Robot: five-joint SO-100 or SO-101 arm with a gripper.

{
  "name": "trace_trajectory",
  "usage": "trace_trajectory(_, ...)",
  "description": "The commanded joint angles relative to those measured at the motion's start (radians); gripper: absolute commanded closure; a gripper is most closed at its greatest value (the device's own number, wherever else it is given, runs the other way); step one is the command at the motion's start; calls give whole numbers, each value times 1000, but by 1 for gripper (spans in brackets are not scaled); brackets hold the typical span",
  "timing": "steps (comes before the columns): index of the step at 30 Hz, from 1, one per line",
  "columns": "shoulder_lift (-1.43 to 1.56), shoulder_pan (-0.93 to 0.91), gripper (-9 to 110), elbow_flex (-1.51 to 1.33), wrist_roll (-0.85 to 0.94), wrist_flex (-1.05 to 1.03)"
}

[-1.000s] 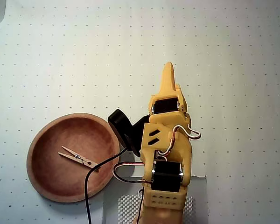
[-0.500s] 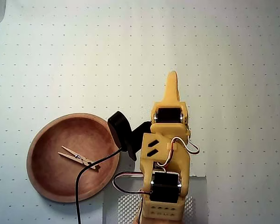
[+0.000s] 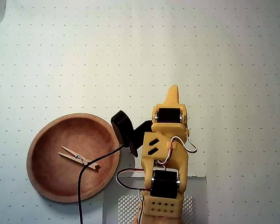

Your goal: Grasp a clothespin and put it in the bowl.

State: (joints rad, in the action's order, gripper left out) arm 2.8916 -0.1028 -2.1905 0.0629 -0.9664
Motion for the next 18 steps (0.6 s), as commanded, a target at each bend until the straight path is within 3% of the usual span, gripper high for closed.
trace_trajectory(1,29,5,105,-104,-35,78)
trace_trajectory(10,221,58,105,-541,-46,373)
trace_trajectory(18,307,152,105,-713,-48,385)
